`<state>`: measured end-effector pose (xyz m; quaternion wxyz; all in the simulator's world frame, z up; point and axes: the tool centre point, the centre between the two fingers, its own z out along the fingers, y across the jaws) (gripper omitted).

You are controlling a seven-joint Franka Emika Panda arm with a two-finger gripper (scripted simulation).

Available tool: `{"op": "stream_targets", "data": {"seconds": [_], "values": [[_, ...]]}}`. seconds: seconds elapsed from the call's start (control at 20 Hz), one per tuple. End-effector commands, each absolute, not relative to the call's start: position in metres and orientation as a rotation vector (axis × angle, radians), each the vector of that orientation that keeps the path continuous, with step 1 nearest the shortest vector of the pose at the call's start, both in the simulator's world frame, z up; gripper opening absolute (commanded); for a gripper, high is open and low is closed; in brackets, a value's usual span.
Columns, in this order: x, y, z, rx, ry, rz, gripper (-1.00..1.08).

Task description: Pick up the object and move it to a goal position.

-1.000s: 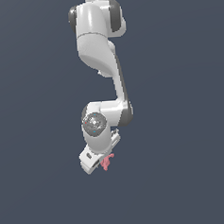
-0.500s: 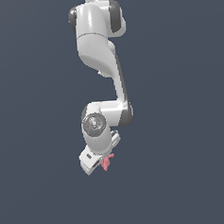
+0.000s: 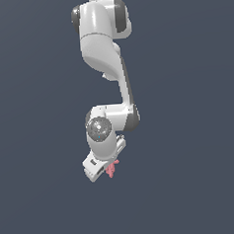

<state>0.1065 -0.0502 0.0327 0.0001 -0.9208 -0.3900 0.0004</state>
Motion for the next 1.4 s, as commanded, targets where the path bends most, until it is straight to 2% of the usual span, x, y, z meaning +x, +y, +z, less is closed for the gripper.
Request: {"op": "stream_targets", "data": {"seconds": [0.0, 0.55, 1.35], "values": [[0.105, -0.048, 0.037, -2.893, -1.225, 0.000, -1.00], [0.079, -0.028, 0.079, -2.893, -1.226, 0.001, -1.00], [0.006, 0.032, 0.202, -2.896, -1.228, 0.003, -1.00]]}}
